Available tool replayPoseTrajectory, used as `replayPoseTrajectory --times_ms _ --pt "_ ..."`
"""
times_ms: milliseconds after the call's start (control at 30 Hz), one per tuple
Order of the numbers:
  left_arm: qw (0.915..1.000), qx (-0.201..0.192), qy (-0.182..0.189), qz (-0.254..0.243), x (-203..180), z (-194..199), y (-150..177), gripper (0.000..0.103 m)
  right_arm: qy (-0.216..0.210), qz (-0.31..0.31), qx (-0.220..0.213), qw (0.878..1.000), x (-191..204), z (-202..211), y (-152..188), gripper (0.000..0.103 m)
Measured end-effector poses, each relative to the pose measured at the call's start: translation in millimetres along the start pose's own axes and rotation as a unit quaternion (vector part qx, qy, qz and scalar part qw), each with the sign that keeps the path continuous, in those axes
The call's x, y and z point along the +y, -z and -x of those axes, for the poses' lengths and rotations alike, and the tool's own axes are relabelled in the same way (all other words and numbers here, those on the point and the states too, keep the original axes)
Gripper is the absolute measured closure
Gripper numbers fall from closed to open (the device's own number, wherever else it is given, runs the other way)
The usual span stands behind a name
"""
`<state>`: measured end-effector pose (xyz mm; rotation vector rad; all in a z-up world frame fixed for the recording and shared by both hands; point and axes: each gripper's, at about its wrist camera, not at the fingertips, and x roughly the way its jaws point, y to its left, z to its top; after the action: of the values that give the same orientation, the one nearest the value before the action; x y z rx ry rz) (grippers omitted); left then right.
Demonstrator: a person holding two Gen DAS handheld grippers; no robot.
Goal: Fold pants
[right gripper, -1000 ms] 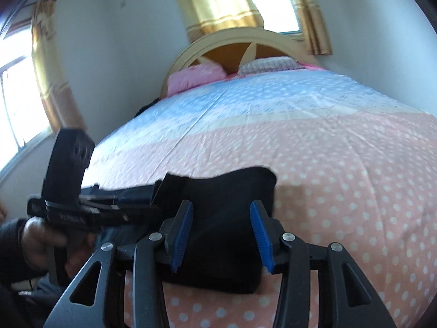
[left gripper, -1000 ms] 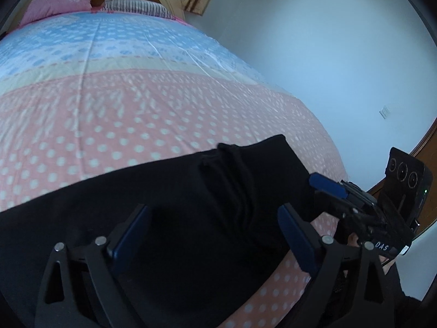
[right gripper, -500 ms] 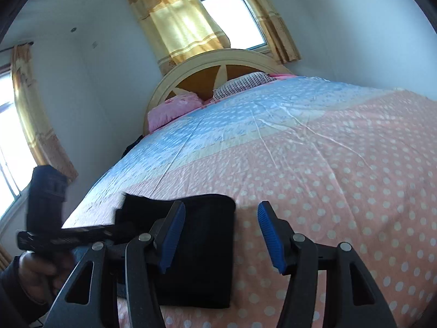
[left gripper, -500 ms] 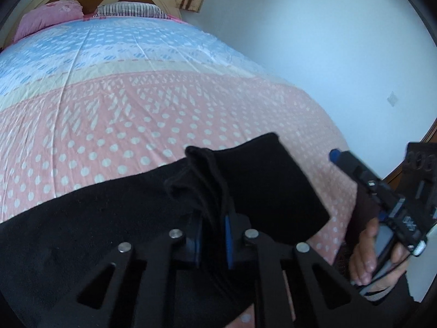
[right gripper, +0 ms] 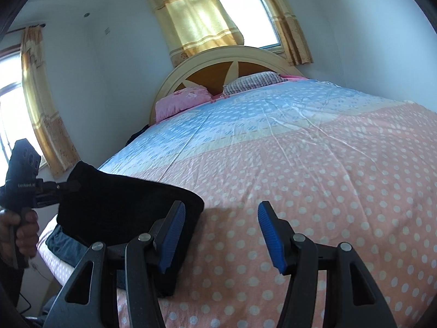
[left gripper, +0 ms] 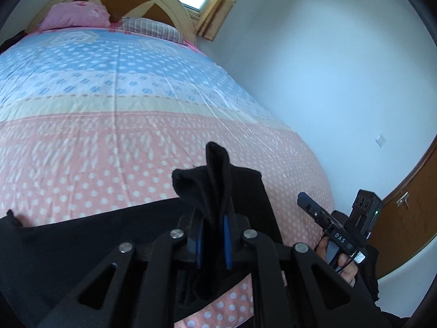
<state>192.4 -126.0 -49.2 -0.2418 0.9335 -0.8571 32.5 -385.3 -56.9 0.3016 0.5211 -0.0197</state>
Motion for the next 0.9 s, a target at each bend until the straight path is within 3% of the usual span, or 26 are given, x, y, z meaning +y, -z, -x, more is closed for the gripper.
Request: replayPoseTrajectory --times_ms 200,333,600,700,800,900 --pt "0.9987 -0.027 -0.02 0.039 33.5 29.8 2.0 0.091 -0.025 0.022 -0.003 0.999 16.4 2.5 3.4 0.046" --pt "0.9968 -0.026 -0.033 0.068 60.2 36.0 13.0 0.091 -0.065 0.05 0.008 0.997 40.3 1.5 10.8 0.046" --pt "0.9898 -0.003 -0.056 0.131 112.0 17.5 40.1 0.091 -0.138 0.161 0.075 0.974 109.7 -12.4 48.2 0.046" --pt "0.9877 -0.01 -0.051 0.147 123.4 19.7 42.0 0.091 -0.135 0.186 0.097 0.968 120.5 -22.1 59.2 0.046" --pt "0.9882 -0.015 -0.052 0.143 126.0 24.6 40.7 0.091 -0.099 0.203 0.154 0.962 122.4 -45.4 74.0 0.045" --pt "0.989 0.0 -0.06 0.135 130.3 20.9 46.1 0.091 -0.095 0.217 0.156 0.959 122.9 -47.8 77.6 0.045"
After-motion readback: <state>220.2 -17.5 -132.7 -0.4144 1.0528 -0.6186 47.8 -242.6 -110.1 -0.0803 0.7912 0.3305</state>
